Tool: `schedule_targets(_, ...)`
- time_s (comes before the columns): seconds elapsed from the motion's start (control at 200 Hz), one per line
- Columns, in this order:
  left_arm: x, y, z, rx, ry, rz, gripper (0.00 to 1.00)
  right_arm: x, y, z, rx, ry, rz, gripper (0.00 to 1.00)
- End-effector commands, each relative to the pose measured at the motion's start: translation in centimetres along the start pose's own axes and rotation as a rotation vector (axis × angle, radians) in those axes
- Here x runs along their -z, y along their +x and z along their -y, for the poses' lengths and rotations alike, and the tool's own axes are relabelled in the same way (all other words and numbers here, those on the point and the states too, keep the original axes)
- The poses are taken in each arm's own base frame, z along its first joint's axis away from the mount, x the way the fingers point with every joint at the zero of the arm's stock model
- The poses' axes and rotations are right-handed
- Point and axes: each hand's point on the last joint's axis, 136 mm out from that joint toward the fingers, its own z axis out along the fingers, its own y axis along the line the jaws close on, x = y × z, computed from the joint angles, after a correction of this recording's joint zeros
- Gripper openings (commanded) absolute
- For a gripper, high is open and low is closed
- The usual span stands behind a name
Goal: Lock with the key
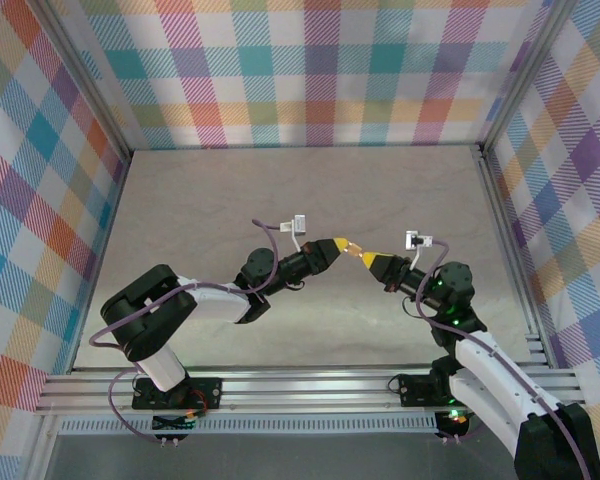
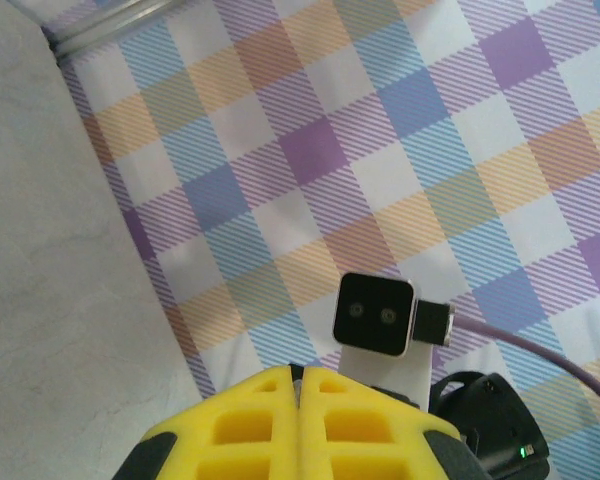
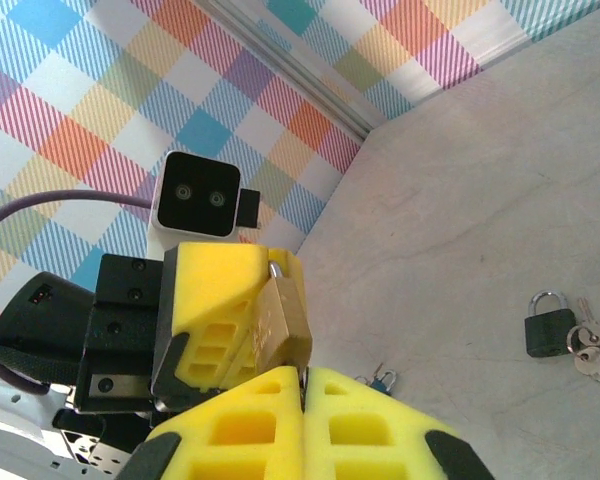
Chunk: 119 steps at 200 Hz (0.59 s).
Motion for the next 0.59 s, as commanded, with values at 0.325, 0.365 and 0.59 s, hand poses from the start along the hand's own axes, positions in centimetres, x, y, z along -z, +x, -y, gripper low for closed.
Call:
schedule_targets(0.325, 0.7, -4.6, 2.9, -0.048, 0.067, 0.180, 0.00, 0.9, 1.1, 0.6, 0.013, 0.027, -0.014, 0.00)
schedule_targets(0.365, 0.7, -4.7, 2.6, -0.048, 0.060, 0.183, 0.00, 1.0, 1.0, 0.7, 0.016, 0.038, -0.007, 0.00)
schedule_targets(0.59, 1.1, -4.8, -0.6, -0.012, -0.004, 0.161, 0.00, 1.8, 0.0, 1.6, 0.039, 0.147, 0.037, 0.00)
